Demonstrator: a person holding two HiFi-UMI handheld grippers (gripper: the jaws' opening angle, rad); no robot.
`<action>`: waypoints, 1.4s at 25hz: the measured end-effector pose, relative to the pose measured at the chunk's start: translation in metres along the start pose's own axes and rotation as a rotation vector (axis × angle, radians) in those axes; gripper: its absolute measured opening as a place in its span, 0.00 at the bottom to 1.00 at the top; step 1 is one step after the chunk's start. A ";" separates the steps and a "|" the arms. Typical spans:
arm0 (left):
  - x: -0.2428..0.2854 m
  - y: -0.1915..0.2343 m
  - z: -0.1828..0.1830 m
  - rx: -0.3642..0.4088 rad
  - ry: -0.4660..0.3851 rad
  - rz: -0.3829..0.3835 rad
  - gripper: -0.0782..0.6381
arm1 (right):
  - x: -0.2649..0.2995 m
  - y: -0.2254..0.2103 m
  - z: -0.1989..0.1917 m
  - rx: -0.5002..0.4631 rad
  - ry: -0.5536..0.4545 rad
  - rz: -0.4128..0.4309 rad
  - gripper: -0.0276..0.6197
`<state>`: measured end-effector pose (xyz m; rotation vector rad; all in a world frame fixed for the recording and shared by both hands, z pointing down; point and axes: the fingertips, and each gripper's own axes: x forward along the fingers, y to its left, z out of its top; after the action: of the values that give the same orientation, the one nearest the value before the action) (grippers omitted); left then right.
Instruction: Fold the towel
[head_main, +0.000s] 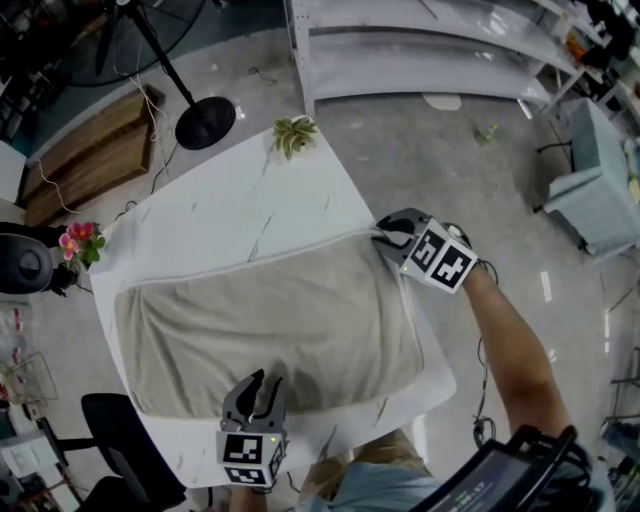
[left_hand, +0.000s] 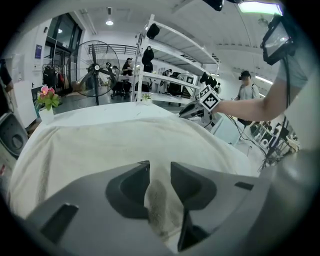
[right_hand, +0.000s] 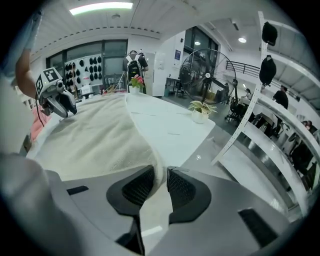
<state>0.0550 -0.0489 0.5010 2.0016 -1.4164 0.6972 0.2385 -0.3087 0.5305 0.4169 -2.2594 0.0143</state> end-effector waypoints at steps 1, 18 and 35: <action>0.001 -0.001 0.000 -0.003 0.003 -0.001 0.30 | -0.001 -0.004 0.000 -0.007 0.004 0.000 0.20; -0.043 0.029 0.036 0.053 -0.196 -0.040 0.28 | -0.091 0.017 0.050 0.409 -0.243 -0.178 0.27; -0.114 0.078 0.050 0.112 -0.358 0.037 0.12 | -0.113 0.176 -0.104 0.885 0.058 -0.379 0.33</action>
<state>-0.0487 -0.0316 0.3990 2.2777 -1.6512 0.4560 0.3299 -0.0939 0.5385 1.2737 -1.9750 0.8329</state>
